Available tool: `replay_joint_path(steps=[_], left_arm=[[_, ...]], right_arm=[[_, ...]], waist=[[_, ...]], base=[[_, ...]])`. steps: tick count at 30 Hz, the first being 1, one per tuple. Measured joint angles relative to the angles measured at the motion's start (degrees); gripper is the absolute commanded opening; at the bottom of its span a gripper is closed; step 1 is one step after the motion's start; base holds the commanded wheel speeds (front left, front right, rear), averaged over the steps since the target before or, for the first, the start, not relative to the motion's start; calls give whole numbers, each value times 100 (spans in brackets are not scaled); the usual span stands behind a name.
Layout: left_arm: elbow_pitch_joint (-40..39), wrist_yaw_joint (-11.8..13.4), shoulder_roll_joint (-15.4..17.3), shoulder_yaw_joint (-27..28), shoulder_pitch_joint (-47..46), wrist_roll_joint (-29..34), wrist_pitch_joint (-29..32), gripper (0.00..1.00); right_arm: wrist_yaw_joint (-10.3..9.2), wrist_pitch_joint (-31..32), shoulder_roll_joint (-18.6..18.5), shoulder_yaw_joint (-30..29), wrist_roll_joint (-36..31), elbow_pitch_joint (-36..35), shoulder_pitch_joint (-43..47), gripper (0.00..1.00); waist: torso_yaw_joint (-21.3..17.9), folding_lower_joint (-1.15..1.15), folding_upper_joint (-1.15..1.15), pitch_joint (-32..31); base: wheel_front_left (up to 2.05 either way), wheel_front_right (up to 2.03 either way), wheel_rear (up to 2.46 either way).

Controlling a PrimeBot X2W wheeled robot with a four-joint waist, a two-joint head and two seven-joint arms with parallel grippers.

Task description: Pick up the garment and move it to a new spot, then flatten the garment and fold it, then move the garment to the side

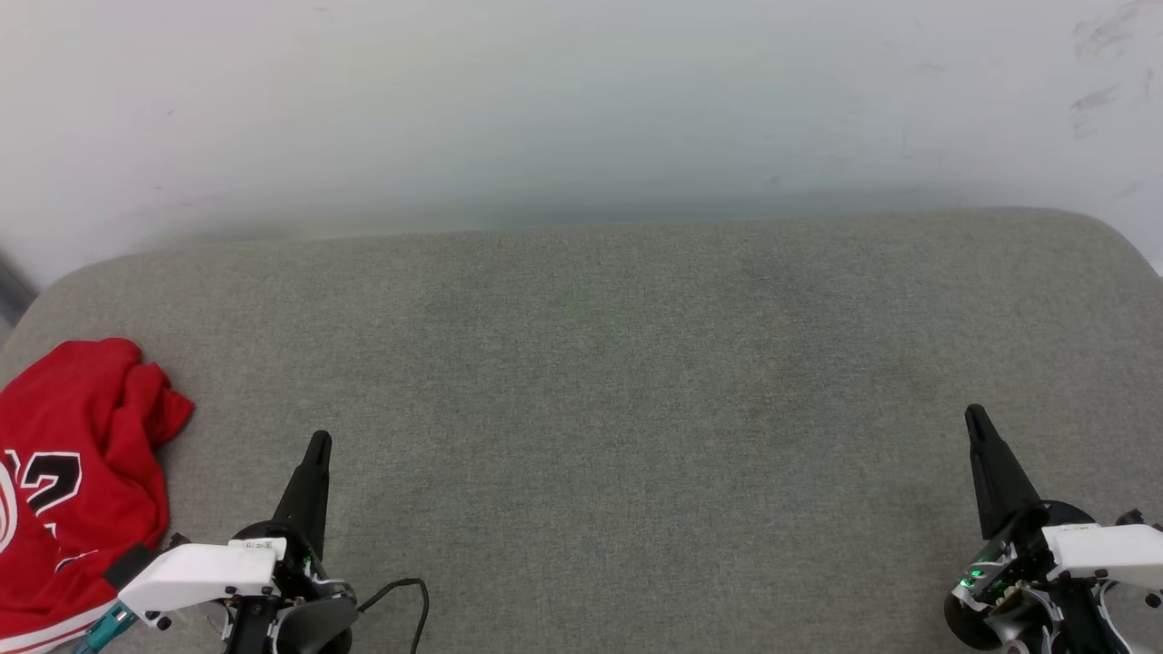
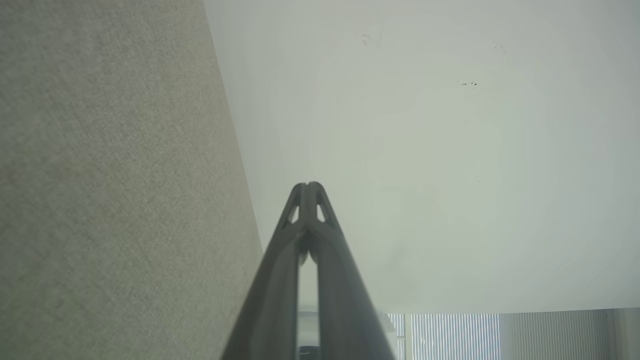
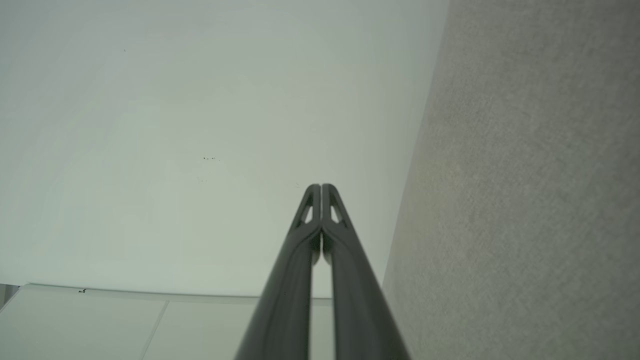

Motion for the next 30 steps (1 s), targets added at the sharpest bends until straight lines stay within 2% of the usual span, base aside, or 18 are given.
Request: replay_joint_path(steps=[4, 5, 9, 18, 30], left_arm=[[0, 0, -1, 1, 0, 0, 0, 0], [14, -1, -3, -1, 7, -1, 0, 100], [152, 0, -31, -41, 155, -2, -4, 100], [-29, 0, -30, -307, 158, 9, -240, 100], [-280, 0, -2, -673, 153, 355, -582, 100]], right_arm=[[0, 0, 0, -1, -4, 1, -1, 0], [0, 0, 1, -1, -4, 13, 8, 100], [-1, -22, 12, 4, -4, 134, 177, 100], [-1, -226, 16, 87, -33, -96, 246, 100], [-1, -548, -111, 298, -713, -276, 271, 100]], waist=[[0, 0, 0, 0], [0, 0, 0, 0], [-1, 0, 0, 0], [-10, 0, 0, 0], [-9, 0, 0, -11]], base=[[0, 0, 0], [0, 0, 0], [0, 0, 0], [0, 0, 0], [0, 0, 0]])
